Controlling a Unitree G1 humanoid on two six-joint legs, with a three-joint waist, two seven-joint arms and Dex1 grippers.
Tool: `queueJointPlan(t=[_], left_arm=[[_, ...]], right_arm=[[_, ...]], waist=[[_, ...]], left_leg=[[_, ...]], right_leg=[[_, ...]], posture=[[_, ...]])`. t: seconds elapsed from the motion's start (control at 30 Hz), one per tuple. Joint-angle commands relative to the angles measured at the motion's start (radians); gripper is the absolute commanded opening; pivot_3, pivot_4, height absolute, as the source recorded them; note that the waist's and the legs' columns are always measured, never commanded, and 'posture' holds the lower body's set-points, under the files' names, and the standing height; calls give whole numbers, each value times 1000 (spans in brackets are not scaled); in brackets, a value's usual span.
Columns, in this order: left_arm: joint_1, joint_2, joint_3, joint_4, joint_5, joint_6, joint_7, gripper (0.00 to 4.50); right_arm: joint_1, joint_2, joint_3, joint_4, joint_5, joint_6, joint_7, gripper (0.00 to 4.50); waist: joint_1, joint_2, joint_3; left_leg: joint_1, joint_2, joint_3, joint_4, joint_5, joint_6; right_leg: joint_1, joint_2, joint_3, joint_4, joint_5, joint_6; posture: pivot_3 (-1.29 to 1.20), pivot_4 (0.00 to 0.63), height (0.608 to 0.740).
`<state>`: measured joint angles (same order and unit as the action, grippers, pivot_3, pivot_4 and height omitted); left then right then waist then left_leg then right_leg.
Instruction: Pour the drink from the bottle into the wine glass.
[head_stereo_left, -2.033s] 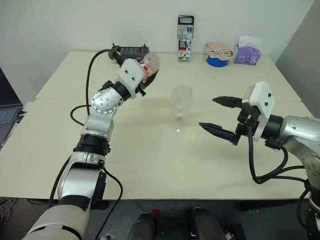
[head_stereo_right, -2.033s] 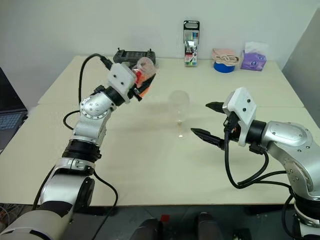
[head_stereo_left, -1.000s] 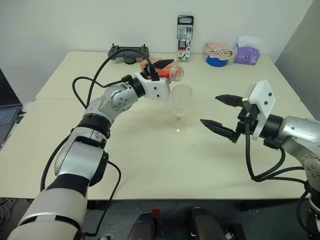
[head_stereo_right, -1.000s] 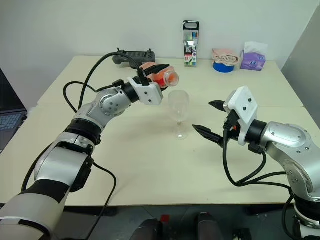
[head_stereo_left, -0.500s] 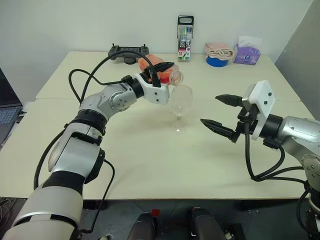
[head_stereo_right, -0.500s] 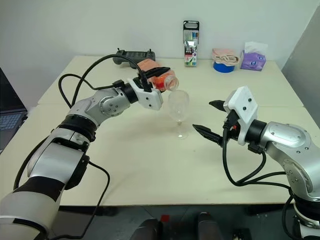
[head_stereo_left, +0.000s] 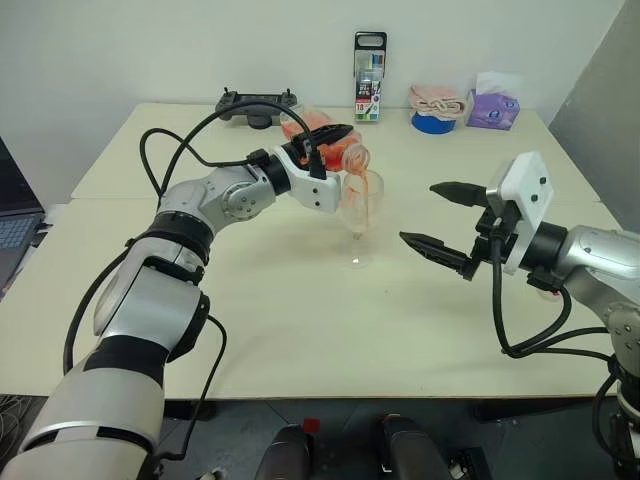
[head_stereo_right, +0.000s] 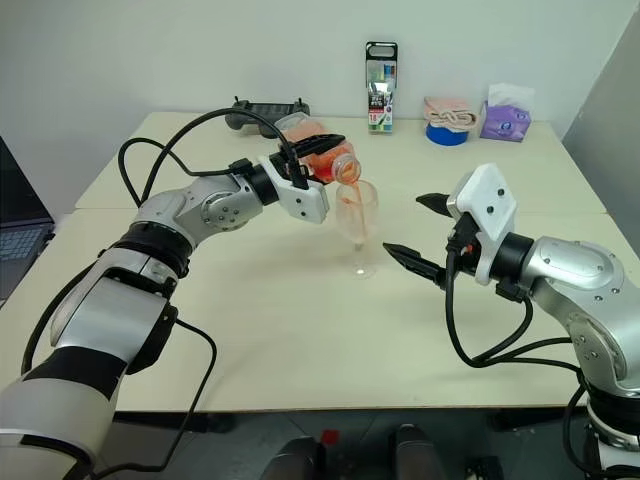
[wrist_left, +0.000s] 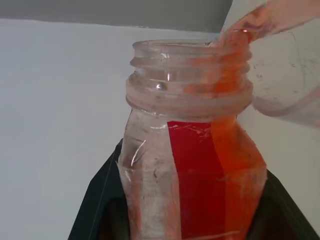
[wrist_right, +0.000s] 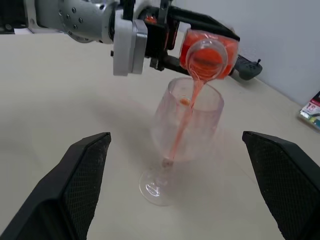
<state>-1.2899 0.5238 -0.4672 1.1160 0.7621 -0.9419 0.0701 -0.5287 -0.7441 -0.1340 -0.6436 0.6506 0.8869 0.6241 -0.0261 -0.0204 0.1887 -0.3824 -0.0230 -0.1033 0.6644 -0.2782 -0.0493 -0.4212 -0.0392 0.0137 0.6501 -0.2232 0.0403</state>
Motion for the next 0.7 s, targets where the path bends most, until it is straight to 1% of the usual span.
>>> queueJointPlan(t=[0.03,0.43,0.5,0.57,0.7], left_arm=[[-48,12,11,-3,-9,4,25,1762],[-47,23,-7,2,9,6,41,1762],[-47,25,-8,0,11,4,44,1762],[-47,26,-10,-3,12,2,47,1762],[-44,30,-16,-5,23,-2,55,1762]], right_arm=[[-19,-12,-13,-16,18,-3,-3,4500],[-21,-11,5,-9,12,-1,-8,4500],[-29,-4,0,4,14,17,-30,4500],[-51,13,-15,29,35,75,-75,4500],[-69,19,-9,44,41,96,-98,4500]], waist=[[0,0,0],[0,0,0],[0,0,0],[0,0,0],[0,0,0]], left_leg=[[0,0,0,0,0,0],[0,0,0,0,0,0],[0,0,0,0,0,0],[0,0,0,0,0,0],[0,0,0,1,0,0]], right_leg=[[0,0,0,0,0,0],[0,0,0,1,0,0],[0,0,0,1,0,0],[0,0,0,1,0,0],[0,0,0,2,0,0]], posture=[[0,150,740],[0,150,740],[0,150,740],[0,150,740],[0,150,740]])
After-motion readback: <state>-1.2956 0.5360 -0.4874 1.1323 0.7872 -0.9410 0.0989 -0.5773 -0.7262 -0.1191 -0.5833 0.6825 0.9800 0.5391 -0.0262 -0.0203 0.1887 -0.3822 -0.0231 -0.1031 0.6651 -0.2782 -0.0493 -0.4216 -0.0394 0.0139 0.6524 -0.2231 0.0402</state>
